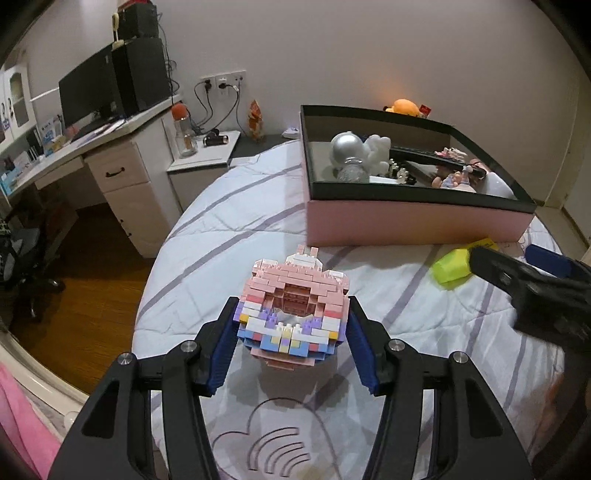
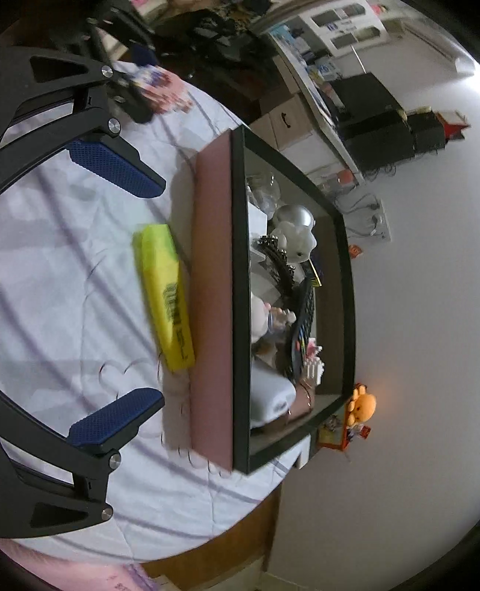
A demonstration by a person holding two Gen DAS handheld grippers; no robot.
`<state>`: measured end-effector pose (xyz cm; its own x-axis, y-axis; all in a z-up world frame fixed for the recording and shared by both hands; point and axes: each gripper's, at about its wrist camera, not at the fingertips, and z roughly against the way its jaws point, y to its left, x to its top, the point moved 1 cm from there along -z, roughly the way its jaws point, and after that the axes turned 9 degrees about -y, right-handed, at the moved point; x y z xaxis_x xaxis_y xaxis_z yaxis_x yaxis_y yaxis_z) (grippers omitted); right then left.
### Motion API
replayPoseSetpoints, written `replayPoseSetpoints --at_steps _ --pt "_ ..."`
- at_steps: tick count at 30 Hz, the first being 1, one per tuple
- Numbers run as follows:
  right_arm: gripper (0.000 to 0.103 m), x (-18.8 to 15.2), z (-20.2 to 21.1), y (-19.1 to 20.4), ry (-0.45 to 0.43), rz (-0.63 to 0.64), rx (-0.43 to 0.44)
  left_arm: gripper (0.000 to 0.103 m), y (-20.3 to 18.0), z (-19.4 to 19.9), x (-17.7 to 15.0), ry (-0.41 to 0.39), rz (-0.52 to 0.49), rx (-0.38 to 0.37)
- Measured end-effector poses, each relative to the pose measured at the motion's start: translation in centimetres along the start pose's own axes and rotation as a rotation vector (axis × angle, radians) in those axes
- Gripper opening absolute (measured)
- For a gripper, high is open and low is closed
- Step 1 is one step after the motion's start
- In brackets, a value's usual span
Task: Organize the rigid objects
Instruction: 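Grasp the pink block donut with the left gripper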
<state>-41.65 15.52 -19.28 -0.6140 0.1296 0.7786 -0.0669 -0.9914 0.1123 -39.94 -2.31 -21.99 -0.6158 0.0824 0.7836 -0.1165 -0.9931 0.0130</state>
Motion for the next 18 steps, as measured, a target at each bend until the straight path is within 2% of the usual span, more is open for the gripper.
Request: replayPoseSetpoints --at_steps 4,9,18 --pt "0.103 0.2 -2.0 0.9 0.026 -0.027 -0.064 0.056 0.6 -0.3 -0.2 0.007 0.001 -0.011" --pt "0.103 -0.4 -3.8 1.3 0.076 -0.001 -0.15 0.056 0.4 -0.4 -0.1 0.007 -0.006 -0.042" --pt "0.103 -2.1 -0.5 -3.3 0.06 0.007 -0.264 0.056 -0.4 -0.7 -0.2 0.012 -0.01 -0.075"
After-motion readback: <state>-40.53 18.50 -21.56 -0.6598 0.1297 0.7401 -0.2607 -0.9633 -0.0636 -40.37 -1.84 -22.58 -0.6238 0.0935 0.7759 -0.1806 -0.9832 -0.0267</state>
